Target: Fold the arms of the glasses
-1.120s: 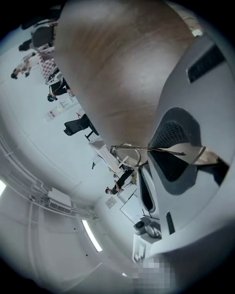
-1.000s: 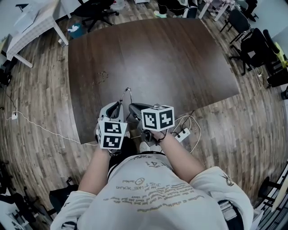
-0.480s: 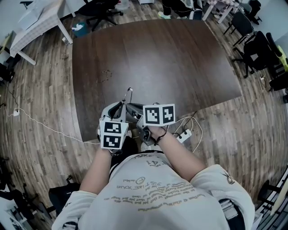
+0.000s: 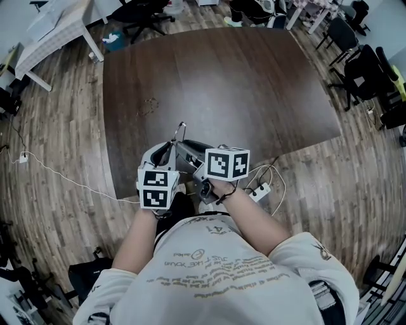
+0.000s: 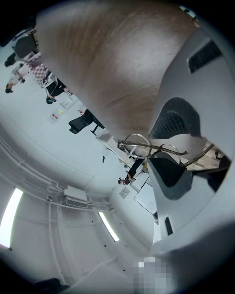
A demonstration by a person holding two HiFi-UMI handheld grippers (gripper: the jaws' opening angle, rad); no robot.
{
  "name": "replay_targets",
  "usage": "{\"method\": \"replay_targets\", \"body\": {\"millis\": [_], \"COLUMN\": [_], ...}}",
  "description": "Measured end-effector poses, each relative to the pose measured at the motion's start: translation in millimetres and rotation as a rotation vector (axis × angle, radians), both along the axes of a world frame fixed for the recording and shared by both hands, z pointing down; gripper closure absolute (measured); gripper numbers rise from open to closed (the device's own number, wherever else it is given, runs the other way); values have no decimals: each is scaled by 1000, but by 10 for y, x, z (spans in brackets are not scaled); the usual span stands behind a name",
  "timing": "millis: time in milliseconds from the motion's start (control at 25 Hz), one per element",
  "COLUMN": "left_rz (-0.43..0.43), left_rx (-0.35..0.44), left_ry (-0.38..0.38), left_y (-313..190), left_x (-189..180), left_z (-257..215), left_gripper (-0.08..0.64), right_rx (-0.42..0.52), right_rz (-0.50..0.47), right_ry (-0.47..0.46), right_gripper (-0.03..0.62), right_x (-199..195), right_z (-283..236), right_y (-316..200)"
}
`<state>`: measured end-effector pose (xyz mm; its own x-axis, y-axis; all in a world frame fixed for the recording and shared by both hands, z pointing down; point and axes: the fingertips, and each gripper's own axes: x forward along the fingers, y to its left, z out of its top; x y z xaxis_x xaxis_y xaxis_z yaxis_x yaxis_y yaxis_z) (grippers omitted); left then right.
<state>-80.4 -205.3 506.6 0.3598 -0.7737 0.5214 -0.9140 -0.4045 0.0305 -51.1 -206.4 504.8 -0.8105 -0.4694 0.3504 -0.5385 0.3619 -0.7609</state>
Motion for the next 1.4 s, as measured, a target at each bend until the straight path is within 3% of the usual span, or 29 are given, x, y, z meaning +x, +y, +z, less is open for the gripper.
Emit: {"method": "replay_targets", "body": {"millis": [480,880,1080,1200,1400], "left_rz": [-106,-200,-205,-203,-196], "left_rx": [16,-4,-8,-5,-4], "left_ry": [27,35,44,48,64], "left_y": [-126,-245,-271,-255,-231], "left_x": [-220,-318,-210,-143,-71], "left_z": [-53,-43,-58,-76,-108], "left_gripper": [520,519,520,518,518], "right_rx": [194,135,89,72,47], "right_rz": [42,48,44,49,63], "right_ry": [90,93,133,148,163], "right_gripper": [463,463,465,505,518], "right_x": [358,738,868,927,964], "right_z": [-317,-118,103,205,321], "right_y": [43,311,407,459,463]}}
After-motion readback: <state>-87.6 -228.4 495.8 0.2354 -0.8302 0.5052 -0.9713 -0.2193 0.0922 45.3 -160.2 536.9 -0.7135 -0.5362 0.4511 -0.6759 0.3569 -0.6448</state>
